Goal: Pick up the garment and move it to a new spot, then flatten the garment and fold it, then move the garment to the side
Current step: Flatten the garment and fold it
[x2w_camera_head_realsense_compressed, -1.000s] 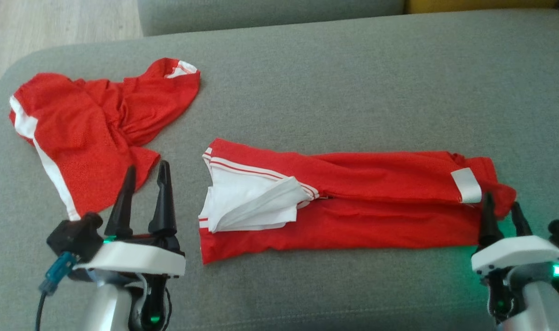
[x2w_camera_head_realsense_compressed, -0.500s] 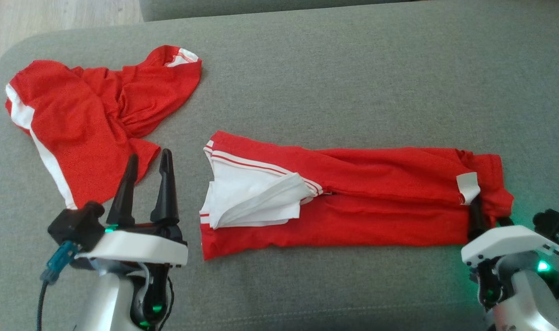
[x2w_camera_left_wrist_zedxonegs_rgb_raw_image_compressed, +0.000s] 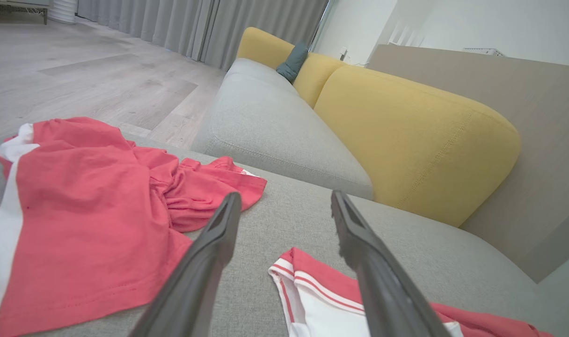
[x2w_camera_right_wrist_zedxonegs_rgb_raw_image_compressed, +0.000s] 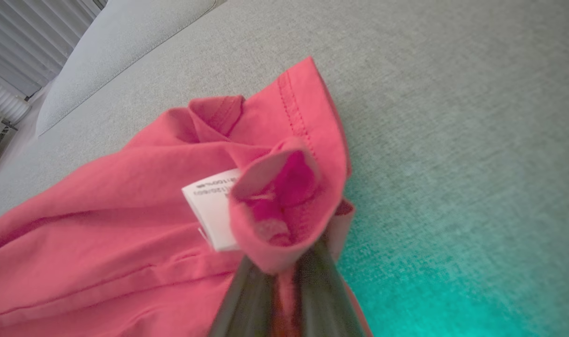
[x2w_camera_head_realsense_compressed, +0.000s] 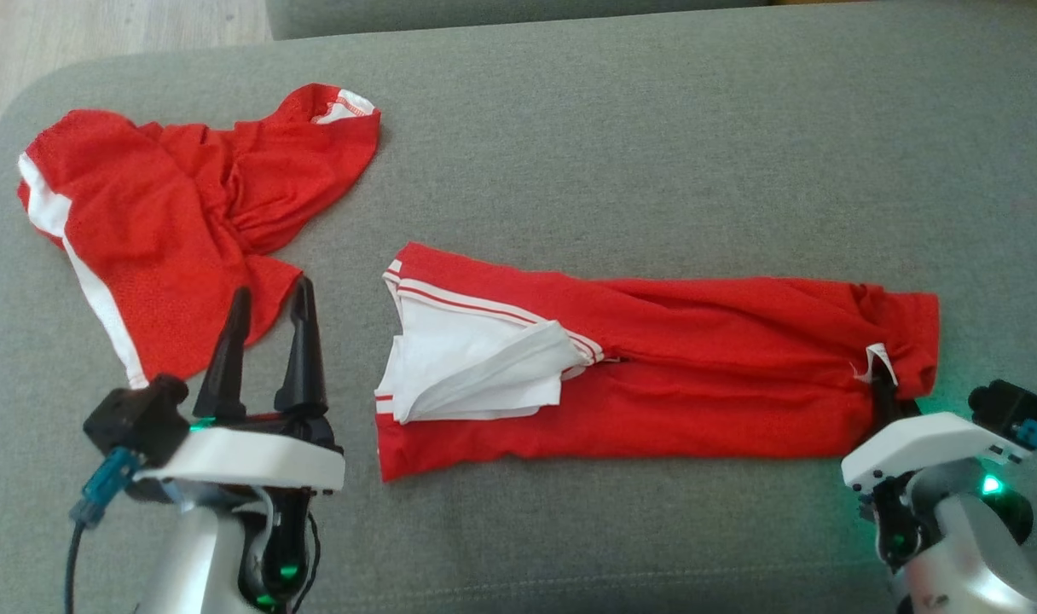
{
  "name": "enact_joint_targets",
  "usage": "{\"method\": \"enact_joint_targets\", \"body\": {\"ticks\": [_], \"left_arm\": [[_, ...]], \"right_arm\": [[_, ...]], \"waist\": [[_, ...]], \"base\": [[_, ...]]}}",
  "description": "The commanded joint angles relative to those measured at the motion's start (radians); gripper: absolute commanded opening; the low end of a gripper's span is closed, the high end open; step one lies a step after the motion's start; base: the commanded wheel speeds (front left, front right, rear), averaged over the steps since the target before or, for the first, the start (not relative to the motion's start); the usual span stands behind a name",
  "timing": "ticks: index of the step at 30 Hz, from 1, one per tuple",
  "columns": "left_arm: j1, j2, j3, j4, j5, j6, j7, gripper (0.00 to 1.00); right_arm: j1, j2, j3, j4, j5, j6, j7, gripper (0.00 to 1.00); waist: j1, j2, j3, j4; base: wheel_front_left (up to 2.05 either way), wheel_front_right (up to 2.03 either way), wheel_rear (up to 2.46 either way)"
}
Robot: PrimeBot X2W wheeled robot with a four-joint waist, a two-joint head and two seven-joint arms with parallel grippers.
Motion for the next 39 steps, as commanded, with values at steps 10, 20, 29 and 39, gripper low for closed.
{"method": "enact_joint_targets", "body": {"ticks": [10, 20, 29, 39], "left_arm": [[-0.036, 0.002, 0.034, -0.03, -0.005, 0.007, -0.005, 1.0], [-0.029, 0.002, 0.027, -0.029, -0.021, 0.009, -0.005, 1.0], [-0.012, 0.002, 0.022, -0.022, -0.042, 0.014, -0.005, 1.0], [0.006, 0.002, 0.023, -0.02, -0.053, 0.013, -0.005, 1.0]], "right_arm": [[-0.056, -0.02, -0.137, -0.014, -0.102, -0.001, -0.056, 0.0], [-0.121, -0.089, -0.395, -0.115, -0.329, -0.001, -0.065, 0.0], [-0.129, 0.016, -0.303, -0.278, -0.341, -0.001, 0.084, 0.0], [0.002, 0.021, 0.105, -0.425, 0.048, -0.001, 0.203, 0.0]], "waist": [[0.0, 0.0, -0.008, -0.008], [0.0, 0.0, -0.029, -0.019], [0.0, 0.0, -0.069, -0.017], [0.0, 0.0, -0.109, 0.005]], "base": [[0.0, 0.0, 0.0], [0.0, 0.0, 0.0], [0.0, 0.0, 0.0], [0.0, 0.0, 0.0]]}}
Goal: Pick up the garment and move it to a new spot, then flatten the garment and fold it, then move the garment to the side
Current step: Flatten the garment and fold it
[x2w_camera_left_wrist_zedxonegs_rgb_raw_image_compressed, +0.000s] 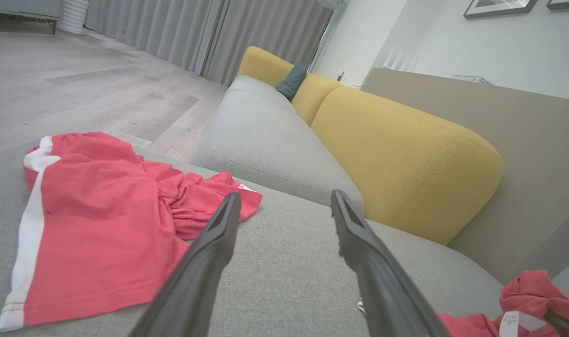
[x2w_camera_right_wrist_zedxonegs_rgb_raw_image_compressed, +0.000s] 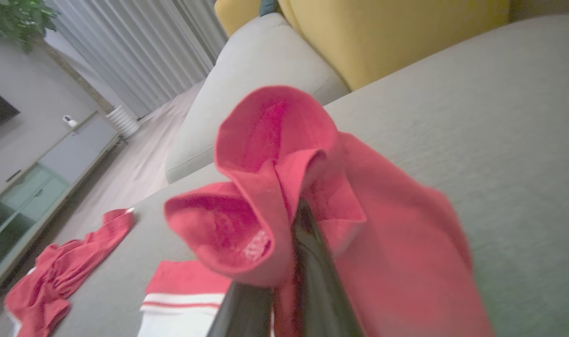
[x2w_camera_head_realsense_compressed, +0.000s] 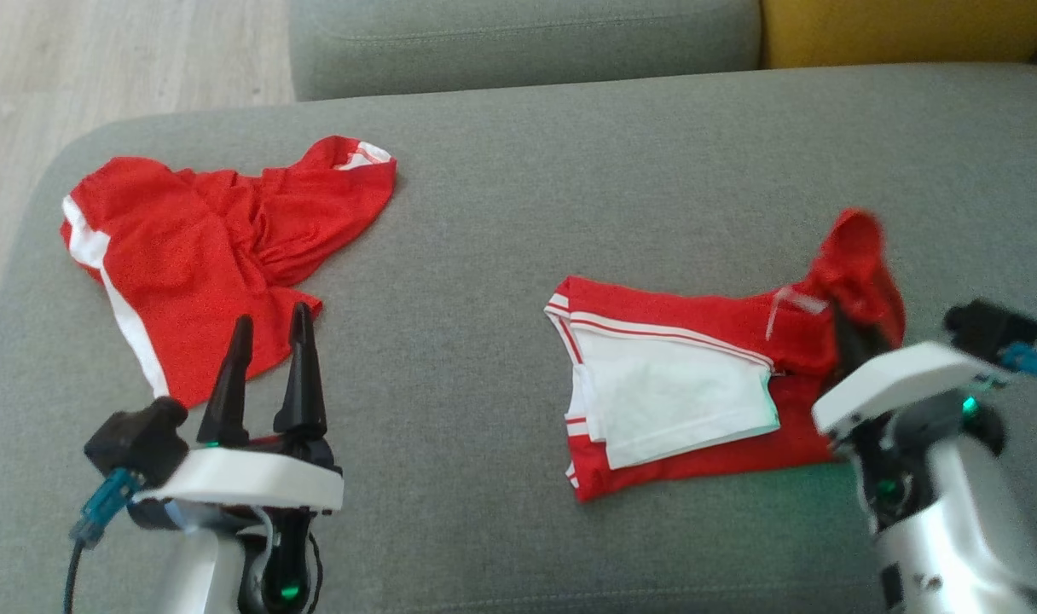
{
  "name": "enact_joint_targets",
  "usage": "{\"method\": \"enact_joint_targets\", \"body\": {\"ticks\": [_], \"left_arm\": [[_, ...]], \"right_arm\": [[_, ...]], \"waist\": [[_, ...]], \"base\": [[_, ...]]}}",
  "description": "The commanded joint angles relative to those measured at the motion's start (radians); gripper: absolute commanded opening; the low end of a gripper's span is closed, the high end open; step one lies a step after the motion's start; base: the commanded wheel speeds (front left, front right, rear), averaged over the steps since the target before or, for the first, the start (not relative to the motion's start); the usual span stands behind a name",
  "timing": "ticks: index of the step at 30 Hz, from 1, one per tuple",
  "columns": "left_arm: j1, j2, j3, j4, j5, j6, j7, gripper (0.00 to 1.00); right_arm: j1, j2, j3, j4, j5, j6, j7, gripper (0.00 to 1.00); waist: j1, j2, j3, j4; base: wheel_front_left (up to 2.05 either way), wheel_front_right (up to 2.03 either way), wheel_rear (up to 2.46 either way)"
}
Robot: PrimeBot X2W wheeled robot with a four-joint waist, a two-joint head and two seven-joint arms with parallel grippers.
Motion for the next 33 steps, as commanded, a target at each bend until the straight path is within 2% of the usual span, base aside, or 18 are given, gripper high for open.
{"method": "enact_joint_targets", "body": {"ticks": [1, 7, 12, 18, 19, 20, 21, 26, 33], "left_arm": [[-0.025, 0.003, 0.026, -0.029, -0.003, 0.003, -0.005, 1.0], [-0.017, 0.003, 0.02, -0.022, 0.001, -0.001, -0.005, 1.0], [-0.015, 0.003, 0.012, -0.017, -0.001, -0.001, -0.005, 1.0], [-0.009, 0.003, 0.003, -0.011, -0.009, 0.001, -0.005, 1.0], [-0.008, 0.003, 0.002, -0.01, -0.01, 0.001, -0.005, 1.0], [-0.009, 0.003, 0.0, -0.009, -0.011, 0.001, -0.005, 1.0], [-0.008, 0.003, -0.001, -0.008, -0.012, 0.002, -0.005, 1.0], [-0.006, 0.003, -0.002, -0.004, -0.016, 0.003, -0.005, 1.0], [-0.006, 0.003, 0.006, -0.009, -0.02, 0.011, -0.005, 1.0]], "right_arm": [[0.002, -0.002, 0.082, -0.057, 0.063, -0.001, 0.0, 0.0], [0.033, -0.002, 0.248, -0.047, 0.204, -0.001, -0.042, 0.0], [0.014, -0.002, 0.381, 0.024, 0.301, -0.001, -0.101, 0.0], [-0.021, -0.002, 0.508, 0.128, 0.361, -0.001, -0.177, 0.0], [-0.027, -0.002, 0.527, 0.144, 0.373, -0.001, -0.185, 0.03], [-0.033, -0.002, 0.549, 0.154, 0.389, -0.001, -0.192, 0.75], [-0.038, -0.002, 0.573, 0.157, 0.41, -0.001, -0.201, 1.0], [-0.051, -0.002, 0.697, 0.166, 0.48, -0.001, -0.24, 1.0], [-0.083, -0.002, 0.804, 0.136, 0.557, -0.001, -0.25, 1.0]], "waist": [[0.0, 0.0, -0.008, 0.008], [0.0, 0.0, -0.016, 0.031], [0.0, 0.0, -0.019, 0.057], [0.0, 0.0, -0.017, 0.088], [0.0, 0.0, -0.015, 0.093], [0.0, 0.0, -0.014, 0.096], [0.0, 0.0, -0.013, 0.099], [0.0, 0.0, -0.009, 0.109], [0.0, 0.0, 0.0, 0.097]], "base": [[0.0, 0.0, 0.0], [0.0, 0.0, 0.0], [0.0, 0.0, 0.0], [0.0, 0.0, 0.0], [0.0, 0.0, 0.0], [0.0, 0.0, 0.0], [0.0, 0.0, 0.0], [0.0, 0.0, 0.0], [0.0, 0.0, 0.0]]}}
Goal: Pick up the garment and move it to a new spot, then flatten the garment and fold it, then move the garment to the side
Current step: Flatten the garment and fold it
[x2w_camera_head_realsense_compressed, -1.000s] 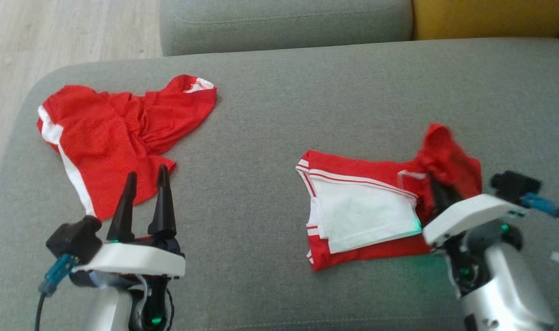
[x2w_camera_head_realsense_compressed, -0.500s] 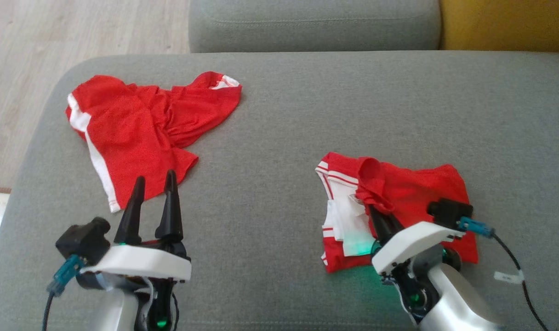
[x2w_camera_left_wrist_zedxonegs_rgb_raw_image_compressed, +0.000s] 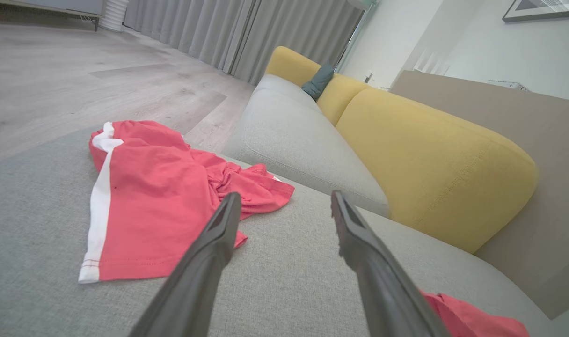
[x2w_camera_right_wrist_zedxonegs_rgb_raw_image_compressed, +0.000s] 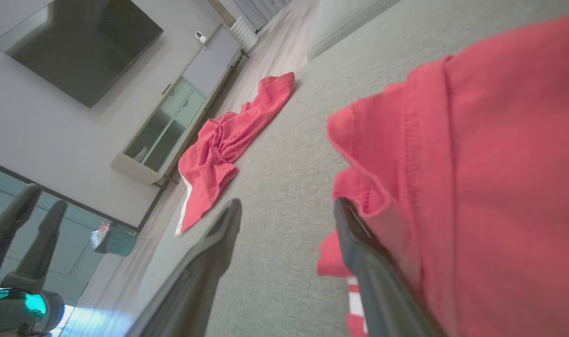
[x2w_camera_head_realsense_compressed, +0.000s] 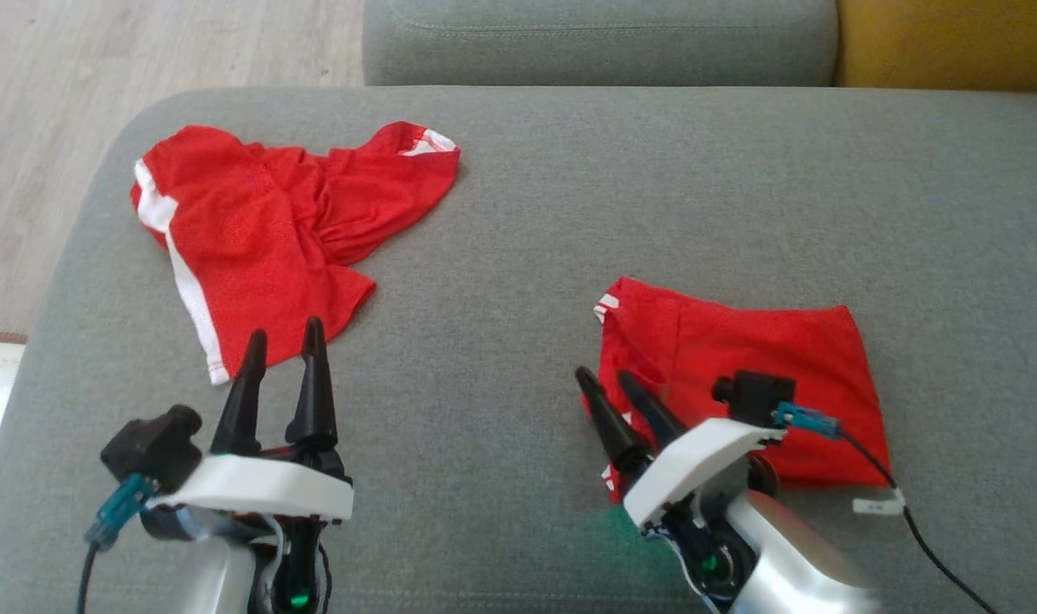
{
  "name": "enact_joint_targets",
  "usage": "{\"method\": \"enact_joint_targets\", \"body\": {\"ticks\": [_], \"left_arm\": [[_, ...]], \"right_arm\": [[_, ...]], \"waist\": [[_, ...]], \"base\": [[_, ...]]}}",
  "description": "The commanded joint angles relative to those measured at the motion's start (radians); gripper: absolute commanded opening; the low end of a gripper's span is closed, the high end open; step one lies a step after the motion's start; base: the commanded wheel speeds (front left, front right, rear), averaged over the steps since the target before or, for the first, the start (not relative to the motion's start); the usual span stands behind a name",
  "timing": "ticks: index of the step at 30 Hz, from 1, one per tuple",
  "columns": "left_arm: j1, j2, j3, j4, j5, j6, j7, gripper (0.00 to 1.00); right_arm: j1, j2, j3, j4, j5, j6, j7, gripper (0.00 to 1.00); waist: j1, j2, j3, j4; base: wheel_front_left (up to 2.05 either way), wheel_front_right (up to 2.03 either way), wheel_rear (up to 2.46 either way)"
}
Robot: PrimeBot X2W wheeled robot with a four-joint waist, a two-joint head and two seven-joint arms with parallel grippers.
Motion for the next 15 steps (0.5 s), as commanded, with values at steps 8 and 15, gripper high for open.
{"method": "enact_joint_targets", "body": {"ticks": [8, 15], "left_arm": [[-0.025, 0.002, 0.042, -0.046, -0.006, 0.008, -0.005, 1.0], [-0.036, 0.002, 0.042, -0.07, -0.003, 0.006, -0.005, 1.0]], "right_arm": [[-0.137, 0.006, -0.115, -0.067, -0.115, -0.001, -0.04, 1.0], [-0.134, -0.029, -0.347, -0.116, -0.386, -0.001, -0.023, 1.0]], "waist": [[0.0, 0.0, 0.001, -0.05], [0.0, 0.0, 0.001, -0.075]], "base": [[0.0, 0.0, 0.0], [0.0, 0.0, 0.0]]}}
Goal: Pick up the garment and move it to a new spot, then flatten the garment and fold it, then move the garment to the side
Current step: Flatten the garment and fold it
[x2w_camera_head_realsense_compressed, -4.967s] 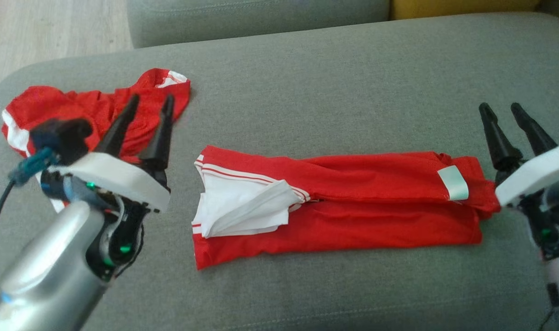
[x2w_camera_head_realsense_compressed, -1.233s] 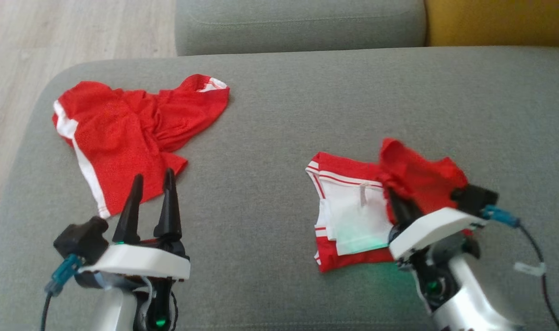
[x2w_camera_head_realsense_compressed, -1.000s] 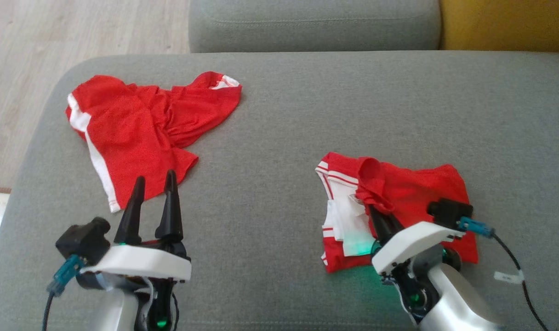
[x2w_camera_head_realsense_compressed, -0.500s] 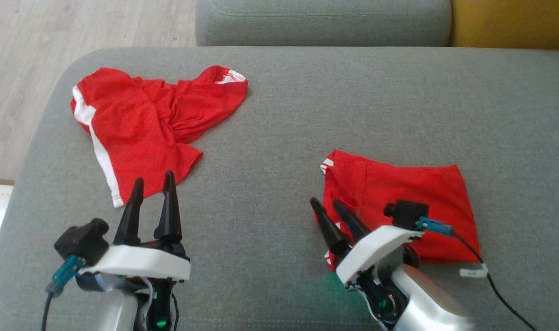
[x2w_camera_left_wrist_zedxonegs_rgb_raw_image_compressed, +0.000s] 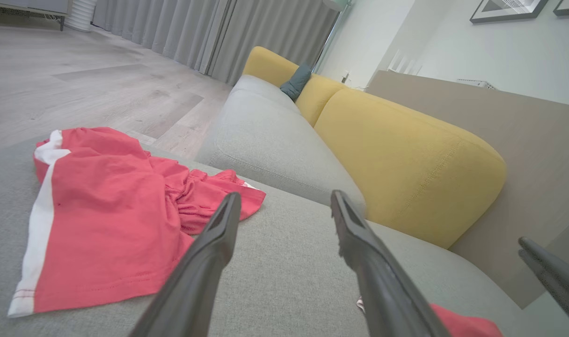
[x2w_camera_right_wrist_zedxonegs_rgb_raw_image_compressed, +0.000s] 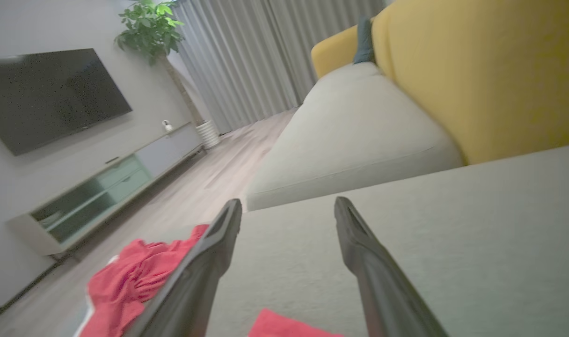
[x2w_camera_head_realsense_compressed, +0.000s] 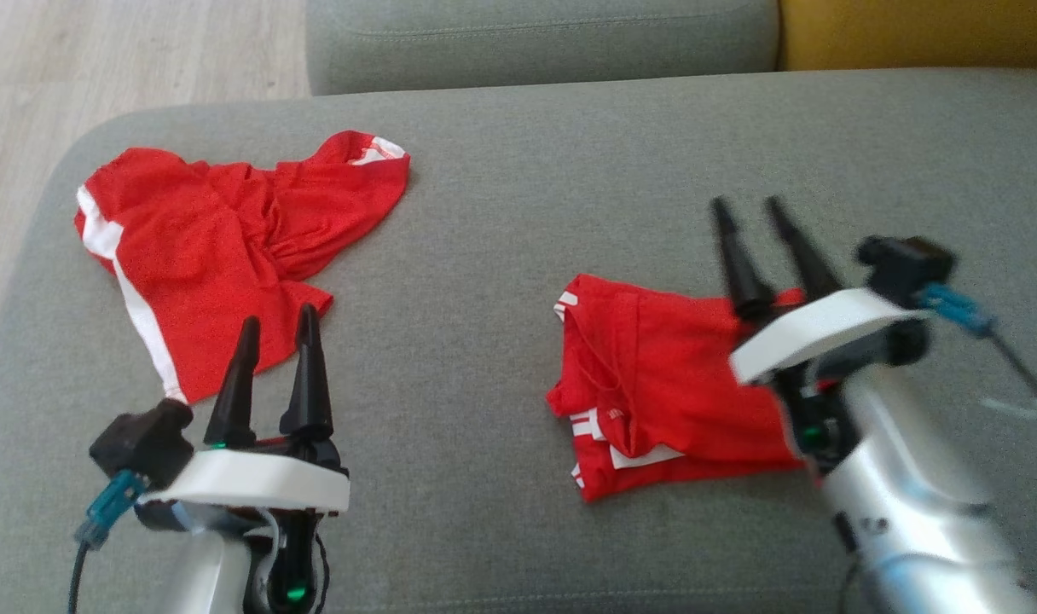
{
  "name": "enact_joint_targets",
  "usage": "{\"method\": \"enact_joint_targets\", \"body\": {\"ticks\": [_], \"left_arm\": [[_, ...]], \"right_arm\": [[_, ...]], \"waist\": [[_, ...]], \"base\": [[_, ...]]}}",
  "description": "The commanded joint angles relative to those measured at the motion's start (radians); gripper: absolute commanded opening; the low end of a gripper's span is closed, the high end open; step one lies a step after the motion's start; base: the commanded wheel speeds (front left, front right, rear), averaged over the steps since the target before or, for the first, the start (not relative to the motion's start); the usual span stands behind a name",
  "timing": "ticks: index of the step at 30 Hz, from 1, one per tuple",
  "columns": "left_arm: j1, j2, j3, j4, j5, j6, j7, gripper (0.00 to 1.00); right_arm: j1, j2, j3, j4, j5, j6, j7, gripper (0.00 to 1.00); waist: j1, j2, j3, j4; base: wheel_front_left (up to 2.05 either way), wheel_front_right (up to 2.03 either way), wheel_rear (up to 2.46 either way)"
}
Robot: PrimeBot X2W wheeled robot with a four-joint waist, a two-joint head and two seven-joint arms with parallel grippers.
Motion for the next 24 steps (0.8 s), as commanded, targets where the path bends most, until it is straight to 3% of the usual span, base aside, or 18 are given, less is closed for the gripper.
{"method": "enact_joint_targets", "body": {"ticks": [1, 7, 11, 15, 24], "left_arm": [[-0.038, 0.003, 0.035, -0.039, 0.0, 0.001, -0.005, 1.0], [-0.054, 0.003, 0.035, -0.082, 0.013, 0.004, -0.005, 1.0], [-0.049, 0.003, 0.026, -0.11, 0.048, 0.005, -0.005, 1.0], [-0.028, 0.003, 0.011, -0.121, 0.099, 0.005, -0.005, 1.0], [-0.024, 0.003, 0.0, -0.136, 0.118, 0.008, -0.005, 1.0]], "right_arm": [[-0.006, -0.008, -0.021, -0.059, -0.052, -0.001, 0.004, 1.0], [0.116, -0.043, -0.175, -0.218, -0.291, -0.001, -0.033, 1.0], [0.218, -0.023, -0.272, -0.285, -0.391, -0.001, -0.077, 1.0], [0.299, 0.014, -0.335, -0.319, -0.439, -0.001, -0.099, 1.0], [0.324, 0.035, -0.355, -0.336, -0.483, -0.001, -0.109, 1.0]], "waist": [[0.0, 0.0, 0.001, -0.003], [0.0, 0.0, 0.009, -0.01], [0.0, 0.0, 0.008, -0.011], [0.0, 0.0, 0.007, -0.014], [0.0, 0.0, 0.017, -0.011]], "base": [[0.0, 0.0, 0.0], [0.0, 0.0, 0.0], [0.0, 0.0, 0.0], [0.0, 0.0, 0.0], [0.0, 0.0, 0.0]]}}
